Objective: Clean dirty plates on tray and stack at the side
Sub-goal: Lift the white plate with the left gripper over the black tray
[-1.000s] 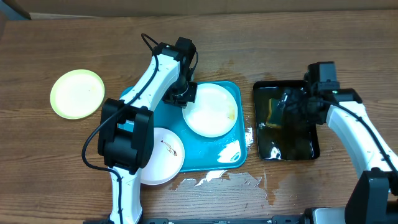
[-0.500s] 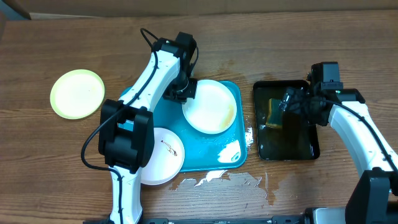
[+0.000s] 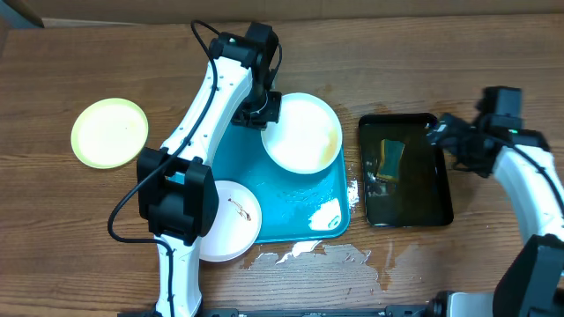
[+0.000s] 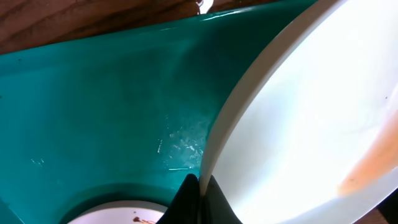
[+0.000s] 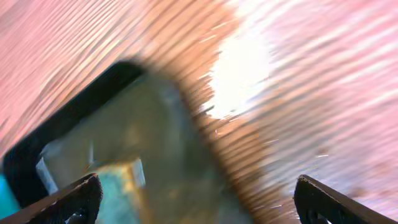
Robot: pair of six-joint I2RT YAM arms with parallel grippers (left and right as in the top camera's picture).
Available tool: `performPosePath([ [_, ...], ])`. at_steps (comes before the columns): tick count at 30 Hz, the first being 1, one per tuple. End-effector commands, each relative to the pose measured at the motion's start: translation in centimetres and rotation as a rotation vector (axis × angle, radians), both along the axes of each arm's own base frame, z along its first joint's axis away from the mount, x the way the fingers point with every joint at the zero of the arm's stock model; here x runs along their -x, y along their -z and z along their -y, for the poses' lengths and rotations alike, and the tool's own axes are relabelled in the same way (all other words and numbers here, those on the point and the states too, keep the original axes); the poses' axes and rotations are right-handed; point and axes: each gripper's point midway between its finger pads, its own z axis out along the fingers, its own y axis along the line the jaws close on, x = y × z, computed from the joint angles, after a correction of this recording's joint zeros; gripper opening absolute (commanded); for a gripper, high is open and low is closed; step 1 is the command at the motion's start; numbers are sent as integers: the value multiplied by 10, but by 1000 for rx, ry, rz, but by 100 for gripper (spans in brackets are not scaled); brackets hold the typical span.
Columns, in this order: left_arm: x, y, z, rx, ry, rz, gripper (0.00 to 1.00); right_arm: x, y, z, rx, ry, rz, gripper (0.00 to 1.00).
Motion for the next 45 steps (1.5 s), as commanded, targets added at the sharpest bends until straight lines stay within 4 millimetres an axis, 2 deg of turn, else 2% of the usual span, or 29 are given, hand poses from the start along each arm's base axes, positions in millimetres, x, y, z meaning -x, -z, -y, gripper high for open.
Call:
performPosePath([
  [1, -5, -7, 7, 38, -53, 6, 4, 2, -14, 43, 7, 141, 39, 100],
  [4, -3, -7, 11, 39, -52, 8, 4, 7, -14, 58, 9, 184, 37, 100],
  [7, -4, -10, 20, 45, -44, 20, 4, 9, -14, 64, 9, 200, 39, 100],
  [20, -12, -22, 84, 115, 21, 152, 4, 9, -14, 64, 9, 201, 40, 100],
  [28, -25, -34, 131, 186, 93, 287, 4, 9, -14, 64, 9, 201, 40, 100],
  [36, -35, -44, 159, 146, 133, 437, 4, 9, -14, 64, 9, 201, 40, 100],
  [45, -31, -55, 193, 180, 182, 522, 4, 9, -14, 64, 9, 201, 40, 100],
])
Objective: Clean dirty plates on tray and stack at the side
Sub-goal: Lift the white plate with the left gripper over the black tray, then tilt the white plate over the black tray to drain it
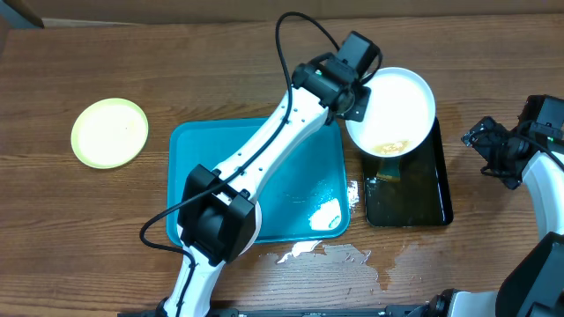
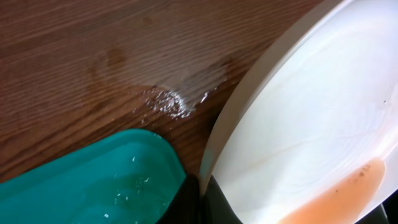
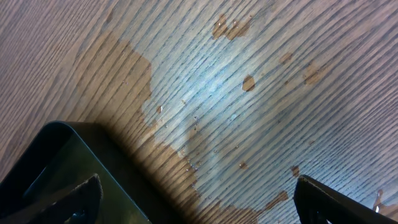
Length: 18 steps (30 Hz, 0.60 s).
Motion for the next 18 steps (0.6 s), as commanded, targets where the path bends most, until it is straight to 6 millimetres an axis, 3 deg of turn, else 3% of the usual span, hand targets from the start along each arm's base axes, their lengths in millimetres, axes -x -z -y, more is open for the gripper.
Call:
performPosePath([
  [1, -7, -11, 8, -3, -22, 66, 4, -8, -15, 3, 19, 5, 41, 100],
  [8, -17, -27, 14, -104, -61, 245, 4, -8, -15, 3, 19, 5, 41, 100],
  [14, -2, -29, 37, -93, -8, 263, 4, -8, -15, 3, 19, 5, 41, 100],
  [18, 3, -31, 41, -120, -10, 290, 4, -8, -15, 3, 19, 5, 41, 100],
])
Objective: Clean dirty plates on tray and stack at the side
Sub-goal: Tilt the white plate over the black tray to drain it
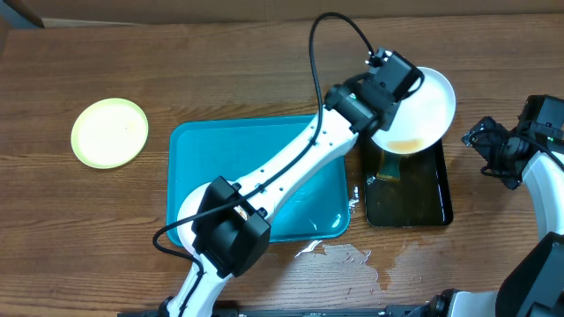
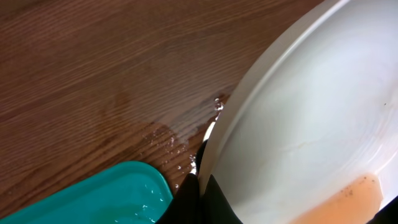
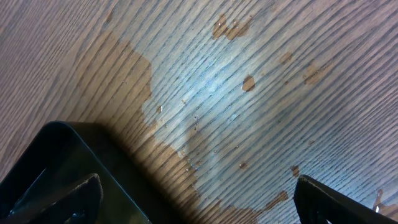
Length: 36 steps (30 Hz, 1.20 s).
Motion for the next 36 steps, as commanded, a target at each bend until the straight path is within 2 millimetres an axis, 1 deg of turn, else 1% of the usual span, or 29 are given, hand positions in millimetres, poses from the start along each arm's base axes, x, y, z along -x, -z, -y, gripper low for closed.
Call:
performPosePath([
  [1, -2, -12, 4, -37, -14, 75, 4, -8, -15, 3, 19, 5, 42, 100],
  [8, 20, -24, 15, -170, -30, 203, 4, -8, -15, 4, 19, 6, 41, 100],
  [11, 30, -34, 17, -237, -62, 284, 4, -8, -15, 4, 19, 6, 41, 100],
  [14, 43, -44, 22, -287, -80, 359, 4, -8, -15, 4, 19, 6, 41, 100],
  [18, 56, -56, 28, -318, -100, 432, 4, -8, -15, 4, 19, 6, 41, 100],
  [21, 54, -59, 28, -315, -115, 448, 4, -8, -15, 4, 19, 6, 41, 100],
  [26, 48, -56, 25, -302, -111, 425, 4, -8, -15, 4, 19, 6, 41, 100],
  [33, 49, -53, 26, -300, -100, 410, 4, -8, -15, 4, 19, 6, 41, 100],
  [36, 45, -52, 24, -284, -113, 400, 4, -8, -15, 4, 19, 6, 42, 100],
])
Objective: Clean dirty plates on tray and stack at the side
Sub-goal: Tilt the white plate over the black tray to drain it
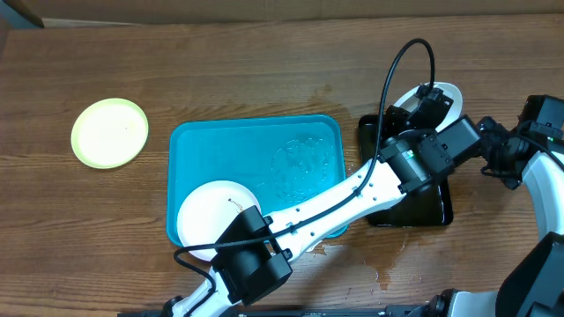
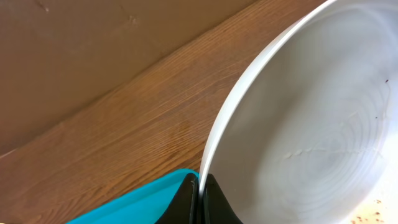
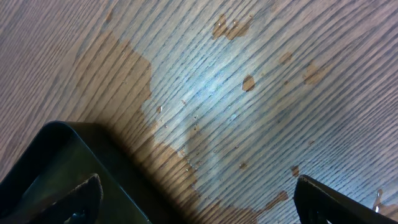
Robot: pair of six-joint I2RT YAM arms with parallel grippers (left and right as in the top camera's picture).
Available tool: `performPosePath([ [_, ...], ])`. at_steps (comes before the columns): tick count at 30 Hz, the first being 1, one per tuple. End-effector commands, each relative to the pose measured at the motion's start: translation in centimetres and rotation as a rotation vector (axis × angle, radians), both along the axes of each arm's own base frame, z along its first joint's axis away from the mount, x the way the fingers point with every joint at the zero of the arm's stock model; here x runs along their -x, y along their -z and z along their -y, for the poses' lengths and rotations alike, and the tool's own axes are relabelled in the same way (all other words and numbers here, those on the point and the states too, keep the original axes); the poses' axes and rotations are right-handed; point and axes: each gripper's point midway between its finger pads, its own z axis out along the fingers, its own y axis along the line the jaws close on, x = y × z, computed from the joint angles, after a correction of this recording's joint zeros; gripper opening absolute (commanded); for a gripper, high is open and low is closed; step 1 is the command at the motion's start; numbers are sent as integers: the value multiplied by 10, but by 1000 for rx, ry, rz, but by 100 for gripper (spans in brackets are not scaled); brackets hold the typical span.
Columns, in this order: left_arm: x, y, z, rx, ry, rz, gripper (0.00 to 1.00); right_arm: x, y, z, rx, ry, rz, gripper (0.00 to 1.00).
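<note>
My left gripper [image 2: 199, 200] is shut on the rim of a white plate [image 2: 298, 124], with one finger on each face. In the overhead view this plate [image 1: 443, 92] stands nearly on edge over the far right of the black wash tub [image 1: 436, 198], with the left gripper [image 1: 429, 109] on it. A few brown specks show at its low edge. A second white plate [image 1: 211, 220] with a brown smear lies in the teal tray [image 1: 256, 145]. My right gripper [image 3: 199, 200] is open and empty, just right of the tub [image 3: 50, 168].
A yellow-green plate [image 1: 109, 132] lies alone at the far left of the wooden table [image 1: 264, 70]. Water patches wet the wood [image 3: 211, 87] near the tub and in front of the tray. My left arm [image 1: 352, 189] spans the tray's near right corner.
My left gripper has moved right with the plate and tipped it from a slant to nearly upright. The orange liquid pooled in it is gone. My right arm has not moved.
My left gripper was first shut on the plate's rim at the tray's far right, my right gripper over the tub. Then the plate hung over the tub's far end, orange liquid at its low edge, right gripper beside the tub. Now it stands on edge, drained.
</note>
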Motion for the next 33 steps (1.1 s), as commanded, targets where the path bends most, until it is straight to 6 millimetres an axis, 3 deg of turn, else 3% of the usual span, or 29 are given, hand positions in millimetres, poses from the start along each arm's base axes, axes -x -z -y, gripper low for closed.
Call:
performPosePath([
  [1, -6, -8, -1, 22, -19, 18, 4, -8, -15, 4, 20, 5, 42, 100],
  [5, -16, -24, -9, 33, -83, 105, 4, -8, -15, 4, 20, 5, 42, 100],
  [10, -23, -40, -3, 120, -81, 124, 4, -8, -15, 4, 19, 5, 42, 100],
  [20, -15, -26, 9, 162, -23, 37, 4, -8, -15, 4, 19, 6, 42, 100],
  [26, -4, -23, 20, 151, 18, 21, 4, -19, -20, 1, 1, -12, 92, 100],
  [29, -1, -26, 19, 117, 18, 45, 4, -21, -22, 9, 31, 2, 108, 100],
  [33, 7, -22, 17, 70, 28, 28, 4, -11, -23, 37, 43, 81, 110, 100],
])
